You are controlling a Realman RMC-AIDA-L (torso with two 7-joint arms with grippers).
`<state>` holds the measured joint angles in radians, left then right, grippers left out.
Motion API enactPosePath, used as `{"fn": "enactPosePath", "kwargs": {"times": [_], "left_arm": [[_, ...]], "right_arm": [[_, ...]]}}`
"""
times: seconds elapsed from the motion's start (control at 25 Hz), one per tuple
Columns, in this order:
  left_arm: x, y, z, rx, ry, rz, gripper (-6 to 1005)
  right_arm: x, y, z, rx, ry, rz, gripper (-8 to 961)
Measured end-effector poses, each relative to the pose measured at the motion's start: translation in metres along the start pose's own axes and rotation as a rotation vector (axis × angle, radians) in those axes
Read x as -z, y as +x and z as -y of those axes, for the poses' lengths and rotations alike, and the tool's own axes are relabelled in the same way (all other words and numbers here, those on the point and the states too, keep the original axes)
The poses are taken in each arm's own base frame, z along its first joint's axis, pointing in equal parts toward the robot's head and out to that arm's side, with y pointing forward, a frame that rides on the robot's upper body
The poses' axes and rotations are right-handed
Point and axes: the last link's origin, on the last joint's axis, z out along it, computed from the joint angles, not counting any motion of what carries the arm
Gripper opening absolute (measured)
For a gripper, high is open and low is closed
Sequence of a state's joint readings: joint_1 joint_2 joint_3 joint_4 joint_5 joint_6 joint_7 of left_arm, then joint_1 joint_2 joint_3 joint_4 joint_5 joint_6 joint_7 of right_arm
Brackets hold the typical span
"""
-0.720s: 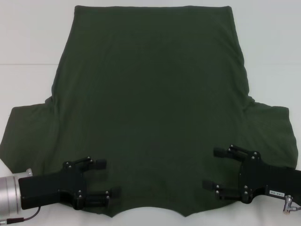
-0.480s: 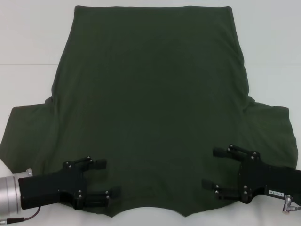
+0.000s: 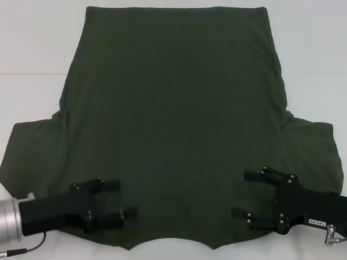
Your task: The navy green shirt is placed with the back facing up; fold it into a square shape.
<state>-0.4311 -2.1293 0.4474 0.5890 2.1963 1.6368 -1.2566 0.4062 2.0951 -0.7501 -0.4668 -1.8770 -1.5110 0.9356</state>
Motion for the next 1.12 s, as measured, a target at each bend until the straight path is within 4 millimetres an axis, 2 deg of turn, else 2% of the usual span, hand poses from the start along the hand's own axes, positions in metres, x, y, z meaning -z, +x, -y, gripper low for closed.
{"fn": "enactPosePath", "kwargs": {"times": [0.12,0.28,0.6,0.68,0.84,1.12], "left_arm": [[0.006,0.006,0.006,0.144,0.03,-0.036,933],[0.025,0.019,0.025,0.408,0.092,-0.041,933],[0.079,0.034,0.057,0.792,0.322,-0.062,932],[0.092,0.035,0.062,0.855,0.383,-0.051,932],[0.106,0.032,0.072,0.915,0.5,0.019,932],[0.116,0.028,0.088,0.966,0.654,0.077,932]], "right_arm": [[0.0,0.0,0.0,0.0,-0.001,0.0,931],[0.0,0.0,0.0,-0.001,-0.001,-0.001,931],[-0.001,0.0,0.0,-0.001,-0.004,0.0,932],[-0.002,0.0,0.0,-0.001,-0.004,0.0,932],[-0.002,-0.001,0.0,0.0,-0.006,0.001,932],[-0.004,-0.002,0.0,0.0,-0.012,0.003,931]]}}
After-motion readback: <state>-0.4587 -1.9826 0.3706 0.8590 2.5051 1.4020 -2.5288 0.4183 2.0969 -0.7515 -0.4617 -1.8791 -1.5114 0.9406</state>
